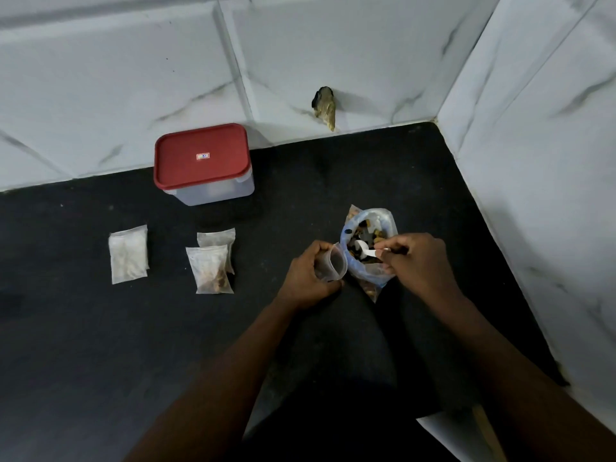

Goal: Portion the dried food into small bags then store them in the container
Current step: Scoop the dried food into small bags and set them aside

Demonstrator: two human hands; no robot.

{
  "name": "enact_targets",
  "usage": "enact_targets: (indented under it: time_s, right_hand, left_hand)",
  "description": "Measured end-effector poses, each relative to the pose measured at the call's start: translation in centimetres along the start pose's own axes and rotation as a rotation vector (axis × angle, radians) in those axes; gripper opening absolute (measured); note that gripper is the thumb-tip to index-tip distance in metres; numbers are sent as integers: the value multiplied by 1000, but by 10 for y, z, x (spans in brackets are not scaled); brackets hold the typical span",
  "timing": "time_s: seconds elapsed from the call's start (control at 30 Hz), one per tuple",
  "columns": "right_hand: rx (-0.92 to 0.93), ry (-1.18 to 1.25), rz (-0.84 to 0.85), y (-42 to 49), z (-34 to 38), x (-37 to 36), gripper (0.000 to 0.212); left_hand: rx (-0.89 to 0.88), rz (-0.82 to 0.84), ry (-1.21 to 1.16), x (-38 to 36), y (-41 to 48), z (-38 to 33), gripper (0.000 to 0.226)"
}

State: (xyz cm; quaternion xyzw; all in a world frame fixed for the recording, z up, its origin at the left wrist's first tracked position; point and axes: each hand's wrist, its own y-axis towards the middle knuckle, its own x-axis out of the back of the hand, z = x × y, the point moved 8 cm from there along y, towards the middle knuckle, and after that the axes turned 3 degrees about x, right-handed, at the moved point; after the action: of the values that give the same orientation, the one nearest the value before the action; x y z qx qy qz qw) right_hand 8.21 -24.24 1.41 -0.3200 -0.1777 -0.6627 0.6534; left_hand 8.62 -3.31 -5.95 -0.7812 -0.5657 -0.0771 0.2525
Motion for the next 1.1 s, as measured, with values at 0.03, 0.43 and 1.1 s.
enact_targets:
  time_s: [0.03,0.43,1.1]
  right_hand:
    - [-42,52,-10,-1,-4,0,16]
    - [72,-12,-131,-4,3,24,16]
    - [133,-154,91,7,12,0,17]
  left_hand:
    - [-1,6,-2,0,0,0,59]
    - [9,43,-7,-1,0,0,58]
    - [-3,76,48,-3,2,1,61]
